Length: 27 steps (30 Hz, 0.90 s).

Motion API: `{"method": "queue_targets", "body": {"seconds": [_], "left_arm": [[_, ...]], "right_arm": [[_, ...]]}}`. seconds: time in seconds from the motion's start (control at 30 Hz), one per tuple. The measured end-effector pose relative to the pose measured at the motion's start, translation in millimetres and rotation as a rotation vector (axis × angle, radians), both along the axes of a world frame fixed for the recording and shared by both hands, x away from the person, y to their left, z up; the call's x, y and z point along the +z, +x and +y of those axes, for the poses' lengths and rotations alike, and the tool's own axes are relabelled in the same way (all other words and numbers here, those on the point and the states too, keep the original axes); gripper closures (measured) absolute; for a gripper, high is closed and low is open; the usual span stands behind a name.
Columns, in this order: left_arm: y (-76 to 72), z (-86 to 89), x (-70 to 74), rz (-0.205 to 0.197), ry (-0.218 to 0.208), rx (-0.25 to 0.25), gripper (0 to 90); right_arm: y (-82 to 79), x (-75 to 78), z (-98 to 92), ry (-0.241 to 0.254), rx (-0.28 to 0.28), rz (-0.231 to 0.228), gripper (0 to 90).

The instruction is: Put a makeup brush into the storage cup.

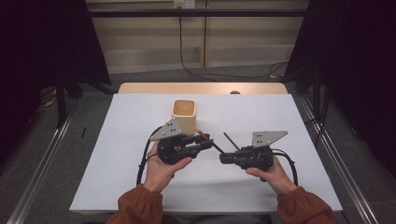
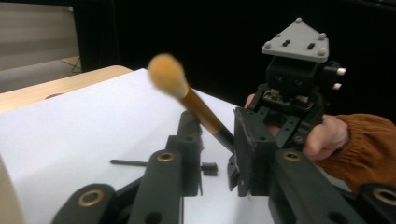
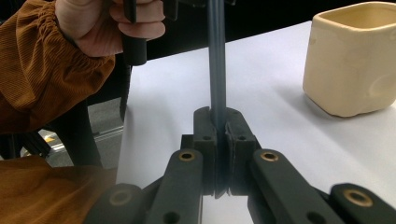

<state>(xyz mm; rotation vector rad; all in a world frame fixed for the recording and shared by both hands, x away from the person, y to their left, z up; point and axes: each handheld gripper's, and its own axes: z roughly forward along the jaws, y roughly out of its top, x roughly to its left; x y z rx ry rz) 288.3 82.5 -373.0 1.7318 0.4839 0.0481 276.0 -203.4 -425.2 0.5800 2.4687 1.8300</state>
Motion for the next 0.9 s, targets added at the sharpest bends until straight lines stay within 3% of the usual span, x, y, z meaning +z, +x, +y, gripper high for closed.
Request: {"method": "queue_targets", "body": {"seconds": [0.13,0.27,0.5,0.63,0.9], "left_arm": [[-0.1,-1.1,2.4,0.013,-0.004,-0.013,76.9],[-2.1,-3.3,4.6,0.002,-0.002,-0.025,78.5],[-2.4,-6.3,7.6,0.032,-0.04,-0.062,82.3],[-3.7,-8.6,9.8,0.037,-0.042,-0.081,83.6],[-3.5,-8.0,11.3,0.044,-0.044,-0.081,83.7]], "right_arm": [[-0.5,-0.6,0.6,-0.004,0.001,-0.002,85.3],[-1.0,-0.8,1.1,-0.015,0.008,-0.008,85.2],[-1.3,-1.2,2.3,-0.022,0.01,-0.021,84.5],[-1.4,-1.5,3.4,-0.022,0.013,-0.02,83.9],[-1.5,-0.7,3.4,-0.016,0.018,-0.017,83.2]]}}
